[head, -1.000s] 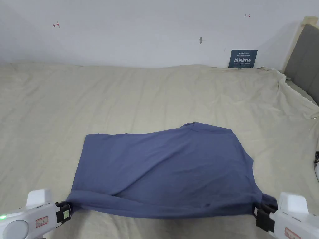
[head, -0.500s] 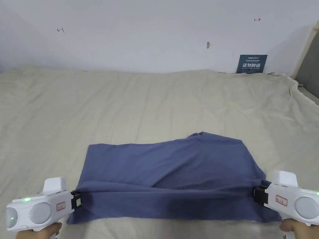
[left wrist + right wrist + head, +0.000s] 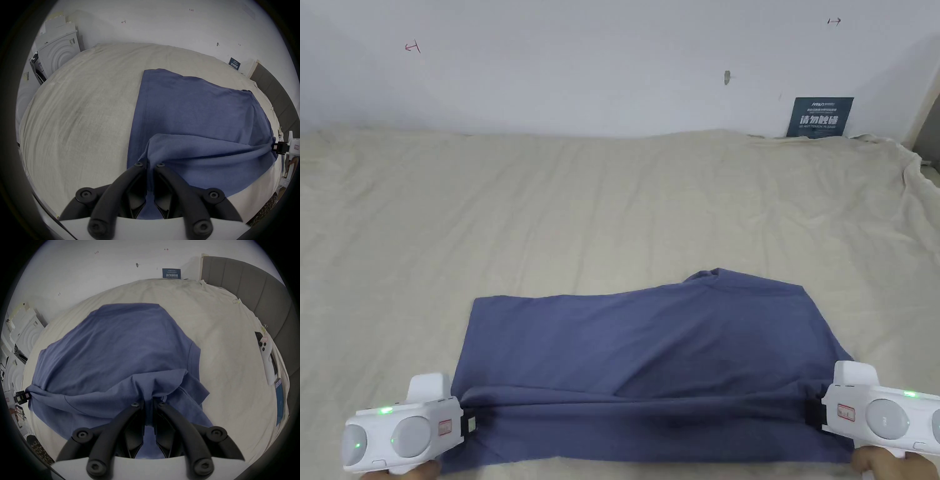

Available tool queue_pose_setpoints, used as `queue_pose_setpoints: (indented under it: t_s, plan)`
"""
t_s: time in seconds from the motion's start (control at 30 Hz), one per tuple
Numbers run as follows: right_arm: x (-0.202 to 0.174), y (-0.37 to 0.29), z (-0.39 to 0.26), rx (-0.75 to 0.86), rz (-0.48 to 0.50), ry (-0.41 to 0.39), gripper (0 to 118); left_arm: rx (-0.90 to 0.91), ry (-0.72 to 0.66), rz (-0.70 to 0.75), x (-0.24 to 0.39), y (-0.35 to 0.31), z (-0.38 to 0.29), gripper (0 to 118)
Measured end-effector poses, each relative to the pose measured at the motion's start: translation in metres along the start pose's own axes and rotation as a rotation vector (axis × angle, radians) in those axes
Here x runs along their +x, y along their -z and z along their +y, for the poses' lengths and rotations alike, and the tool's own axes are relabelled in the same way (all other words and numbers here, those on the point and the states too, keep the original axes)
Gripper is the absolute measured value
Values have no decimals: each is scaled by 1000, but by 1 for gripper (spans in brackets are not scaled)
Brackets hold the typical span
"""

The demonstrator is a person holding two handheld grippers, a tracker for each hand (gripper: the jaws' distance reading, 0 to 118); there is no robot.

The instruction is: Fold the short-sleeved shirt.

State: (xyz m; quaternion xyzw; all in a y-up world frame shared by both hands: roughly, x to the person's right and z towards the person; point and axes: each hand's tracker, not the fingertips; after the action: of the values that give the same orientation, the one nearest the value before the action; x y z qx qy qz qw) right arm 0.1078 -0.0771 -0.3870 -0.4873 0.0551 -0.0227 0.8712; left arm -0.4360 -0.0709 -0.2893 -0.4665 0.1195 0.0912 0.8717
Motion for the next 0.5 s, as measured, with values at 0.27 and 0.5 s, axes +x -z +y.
queue_pose_setpoints:
  t_s: [0.27, 0.5]
  plan:
    - [4, -64, 2, 210, 58, 70, 78, 98, -71, -32, 4, -47, 9, 100]
    - [-1, -181, -4, 488, 103, 9, 78, 317, -109, -92, 8, -134, 8, 100]
